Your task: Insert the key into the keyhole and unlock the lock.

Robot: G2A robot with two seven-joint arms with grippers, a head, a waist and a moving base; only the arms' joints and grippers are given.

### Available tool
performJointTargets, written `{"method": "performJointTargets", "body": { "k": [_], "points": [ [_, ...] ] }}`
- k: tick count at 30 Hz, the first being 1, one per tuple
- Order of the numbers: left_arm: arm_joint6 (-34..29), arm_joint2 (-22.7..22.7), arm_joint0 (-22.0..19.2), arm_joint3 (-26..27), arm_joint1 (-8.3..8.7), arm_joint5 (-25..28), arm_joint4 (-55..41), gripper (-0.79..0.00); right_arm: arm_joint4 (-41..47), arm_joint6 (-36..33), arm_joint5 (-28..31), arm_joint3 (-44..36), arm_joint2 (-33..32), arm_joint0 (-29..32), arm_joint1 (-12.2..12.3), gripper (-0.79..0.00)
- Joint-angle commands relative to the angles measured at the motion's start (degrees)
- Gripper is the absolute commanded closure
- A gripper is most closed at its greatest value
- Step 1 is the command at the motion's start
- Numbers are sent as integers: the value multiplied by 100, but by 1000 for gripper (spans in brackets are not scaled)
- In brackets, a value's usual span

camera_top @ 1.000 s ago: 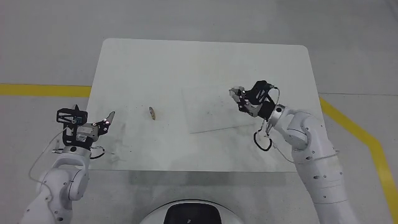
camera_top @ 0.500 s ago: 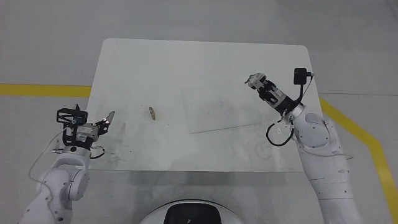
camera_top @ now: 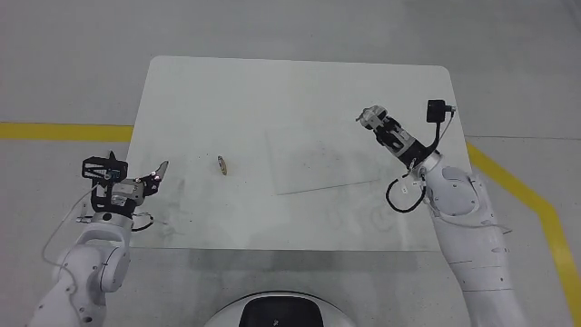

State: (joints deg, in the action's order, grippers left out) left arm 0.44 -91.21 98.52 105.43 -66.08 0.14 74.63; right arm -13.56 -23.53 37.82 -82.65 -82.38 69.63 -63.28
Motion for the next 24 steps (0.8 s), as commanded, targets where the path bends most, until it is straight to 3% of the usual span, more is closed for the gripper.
{"method": "performJointTargets", "body": {
  "k": [1, 6, 8, 19, 22, 24],
  "points": [
    [-69, 87, -40, 383, -29, 111, -500, -785, 242, 3, -66, 125, 239, -137, -45, 0],
    [-1048, 113, -88, 1109, -41, 954, -2233, -785, 649, -213, -55, 444, 764, -629, -149, 0],
    [-1769, 21, -182, 1277, -30, 780, -2648, -785, 836, -237, -41, 560, 898, -794, -186, 0],
    [-1760, 35, -182, 1283, -34, 795, -2720, -785, 917, -217, -43, 668, 919, -890, -200, 0],
    [-1952, 6, -258, 1234, -67, 1107, -4462, -785, 977, -125, -126, 520, 997, -805, -222, 0],
    [-2520, -72, -373, 1092, -67, 1266, -5903, -785, 1195, -219, -154, 393, 1148, -767, -252, 0]
  ]
}}
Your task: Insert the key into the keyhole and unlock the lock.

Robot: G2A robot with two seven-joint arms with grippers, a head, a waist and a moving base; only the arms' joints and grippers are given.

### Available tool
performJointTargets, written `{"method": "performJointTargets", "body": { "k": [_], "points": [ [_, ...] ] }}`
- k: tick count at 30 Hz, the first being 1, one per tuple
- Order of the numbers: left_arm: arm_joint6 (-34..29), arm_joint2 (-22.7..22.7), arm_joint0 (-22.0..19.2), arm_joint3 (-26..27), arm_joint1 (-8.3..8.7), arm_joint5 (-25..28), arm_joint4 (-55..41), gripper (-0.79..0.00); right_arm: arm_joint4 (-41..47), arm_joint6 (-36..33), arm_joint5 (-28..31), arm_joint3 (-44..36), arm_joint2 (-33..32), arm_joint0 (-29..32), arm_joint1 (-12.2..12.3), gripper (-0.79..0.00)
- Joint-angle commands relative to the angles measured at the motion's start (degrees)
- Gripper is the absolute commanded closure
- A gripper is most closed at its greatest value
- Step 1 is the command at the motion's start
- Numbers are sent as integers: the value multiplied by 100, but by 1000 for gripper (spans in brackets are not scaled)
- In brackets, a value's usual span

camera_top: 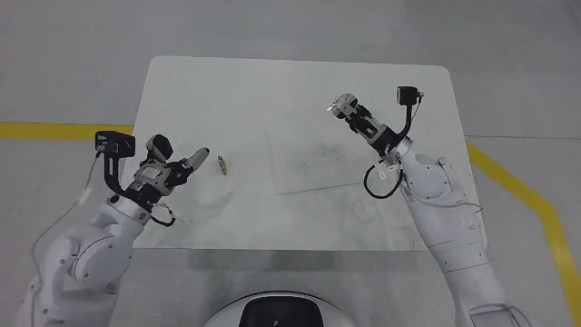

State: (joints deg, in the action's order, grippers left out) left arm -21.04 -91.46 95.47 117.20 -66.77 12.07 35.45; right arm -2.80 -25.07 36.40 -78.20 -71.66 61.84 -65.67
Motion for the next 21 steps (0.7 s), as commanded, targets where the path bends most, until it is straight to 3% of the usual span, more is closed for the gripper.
{"method": "performJointTargets", "body": {
  "k": [1, 5, 8, 17, 21],
  "points": [
    [-722, -97, -166, -199, 10, 59, -2628, -785, 202, -158, -45, -69, 152, 9, -25, 0],
    [-2141, -47, -682, -714, 40, -213, -4640, -785, 748, -599, -164, -50, 438, -84, -78, 0],
    [-2672, 158, -1071, -1135, 45, -488, -5235, -785, 1345, -1005, -227, 33, 631, -190, -123, 0],
    [-2500, 1016, -1604, -1392, -13, -538, -4970, -785, 1965, -1663, -430, 324, 965, -497, -214, 0],
    [-2397, 1235, -1772, -1517, -40, -696, -5114, -671, 2002, -1756, -442, 348, 1042, -560, -241, 0]
  ]
}}
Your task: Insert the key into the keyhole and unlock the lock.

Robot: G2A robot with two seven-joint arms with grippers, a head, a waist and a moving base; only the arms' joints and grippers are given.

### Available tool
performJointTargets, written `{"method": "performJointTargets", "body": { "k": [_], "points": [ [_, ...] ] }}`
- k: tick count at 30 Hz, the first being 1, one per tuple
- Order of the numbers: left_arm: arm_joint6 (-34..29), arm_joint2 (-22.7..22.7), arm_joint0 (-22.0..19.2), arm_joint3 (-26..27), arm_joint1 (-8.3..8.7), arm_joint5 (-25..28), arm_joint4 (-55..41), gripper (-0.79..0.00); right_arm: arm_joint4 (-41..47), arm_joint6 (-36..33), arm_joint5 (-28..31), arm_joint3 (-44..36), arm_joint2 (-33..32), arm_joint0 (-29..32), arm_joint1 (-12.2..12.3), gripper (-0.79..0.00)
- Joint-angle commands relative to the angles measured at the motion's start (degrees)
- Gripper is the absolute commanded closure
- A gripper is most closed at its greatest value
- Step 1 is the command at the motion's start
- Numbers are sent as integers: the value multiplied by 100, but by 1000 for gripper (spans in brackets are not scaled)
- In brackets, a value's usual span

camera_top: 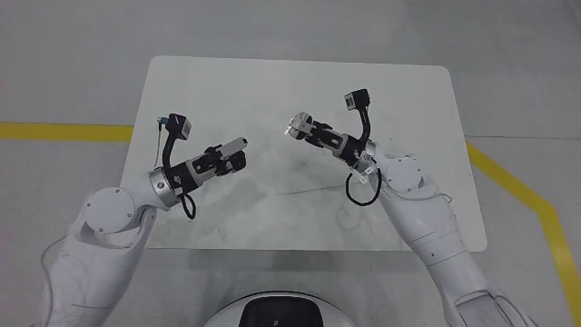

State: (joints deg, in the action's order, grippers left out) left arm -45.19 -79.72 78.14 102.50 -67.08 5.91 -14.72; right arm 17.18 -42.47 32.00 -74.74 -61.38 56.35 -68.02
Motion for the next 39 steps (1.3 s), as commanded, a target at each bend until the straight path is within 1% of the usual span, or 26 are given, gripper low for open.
{"method": "performJointTargets", "body": {
  "k": [1, 2, 4, 5, 9, 11, 13, 18, 21, 23, 27, 31, 34, 39],
  "points": [
    [21, 119, -83, -90, -17, -183, -206, -650, 22, -32, -5, 2, 31, -20, -12, 0],
    [2, 180, -131, -128, -26, -283, -323, -622, 41, -53, -10, 4, 47, -27, -18, 0],
    [-12, 298, -233, -195, -41, -422, -434, -514, 91, -91, -23, 11, 78, -40, -30, 0],
    [12, 362, -277, -217, -47, -444, -413, -477, 115, -112, -38, 16, 96, -46, -37, 0],
    [189, 633, -420, -267, -72, -466, -127, -471, 222, -213, -64, 42, 177, -75, -67, 0],
    [261, 741, -474, -315, -91, -511, -174, -468, 250, -244, -65, 63, 212, -89, -81, 0],
    [306, 789, -552, -358, -103, -567, -237, -449, 268, -258, -57, 85, 236, -99, -93, 0],
    [466, 867, -667, -422, -119, -636, -225, -449, 329, -295, -33, 146, 291, -100, -122, 0],
    [582, 927, -719, -461, -129, -672, -174, -422, 360, -314, -32, 187, 323, -111, -140, 0],
    [658, 961, -749, -486, -135, -687, -129, -388, 382, -322, -23, 209, 334, -119, -150, 0],
    [769, 987, -786, -533, -141, -685, -76, -360, 400, -347, -27, 244, 341, -133, -165, 0],
    [795, 979, -802, -564, -140, -660, -73, -302, 430, -376, -42, 288, 341, -146, -177, 0],
    [788, 988, -807, -568, -139, -673, -64, -289, 437, -392, -64, 331, 356, -180, -192, 0],
    [779, 1002, -841, -569, -139, -700, -66, -225, 408, -383, -118, 421, 390, -253, -220, 0]
  ]
}}
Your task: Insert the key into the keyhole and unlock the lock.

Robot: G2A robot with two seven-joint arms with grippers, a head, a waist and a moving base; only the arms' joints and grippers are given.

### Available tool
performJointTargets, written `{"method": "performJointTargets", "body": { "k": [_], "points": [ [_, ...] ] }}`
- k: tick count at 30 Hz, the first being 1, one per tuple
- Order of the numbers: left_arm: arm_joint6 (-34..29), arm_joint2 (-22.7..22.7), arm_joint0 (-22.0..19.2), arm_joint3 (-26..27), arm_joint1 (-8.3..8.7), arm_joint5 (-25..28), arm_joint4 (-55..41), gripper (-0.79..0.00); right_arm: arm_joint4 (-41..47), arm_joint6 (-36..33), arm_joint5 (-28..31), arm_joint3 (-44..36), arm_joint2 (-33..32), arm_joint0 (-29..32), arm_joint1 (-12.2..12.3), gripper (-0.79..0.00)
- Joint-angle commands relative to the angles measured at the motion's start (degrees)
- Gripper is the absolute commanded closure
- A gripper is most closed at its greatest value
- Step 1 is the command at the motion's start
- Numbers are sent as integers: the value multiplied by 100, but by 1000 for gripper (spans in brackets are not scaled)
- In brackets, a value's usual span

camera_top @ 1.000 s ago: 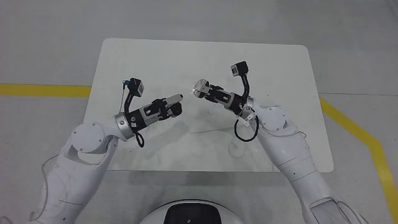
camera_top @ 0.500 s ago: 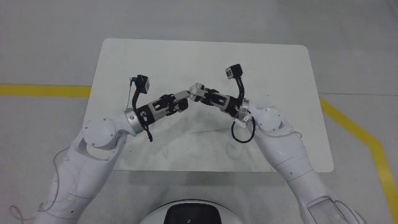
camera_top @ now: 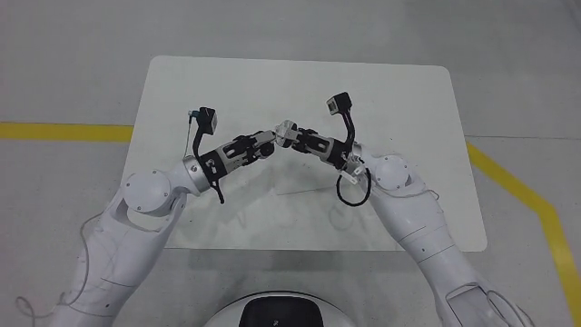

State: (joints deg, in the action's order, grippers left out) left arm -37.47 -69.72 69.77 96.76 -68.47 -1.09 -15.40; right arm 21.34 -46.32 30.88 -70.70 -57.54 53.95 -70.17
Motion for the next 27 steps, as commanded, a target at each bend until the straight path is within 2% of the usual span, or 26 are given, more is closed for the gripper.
{"method": "performJointTargets", "body": {
  "k": [1, 5, 10, 16, 27],
  "points": [
    [11, 1, -9, 4, 0, 0, 10, -219, -16, 0, -9, 32, 10, -27, -10, 0],
    [11, -9, -34, -8, 4, -17, 32, -166, -22, -11, -36, 77, 19, -58, -26, 0],
    [26, -5, -47, -1, 10, -41, 109, 0, -22, -37, -62, 107, 19, -81, -41, 0],
    [74, -24, -53, -17, 18, -97, 196, 0, -48, -66, -75, 121, -12, -79, -47, 0],
    [180, -149, 23, 74, 59, -70, 543, 0, -120, -610, -69, 62, -71, 22, 0, 0]
  ]
}}
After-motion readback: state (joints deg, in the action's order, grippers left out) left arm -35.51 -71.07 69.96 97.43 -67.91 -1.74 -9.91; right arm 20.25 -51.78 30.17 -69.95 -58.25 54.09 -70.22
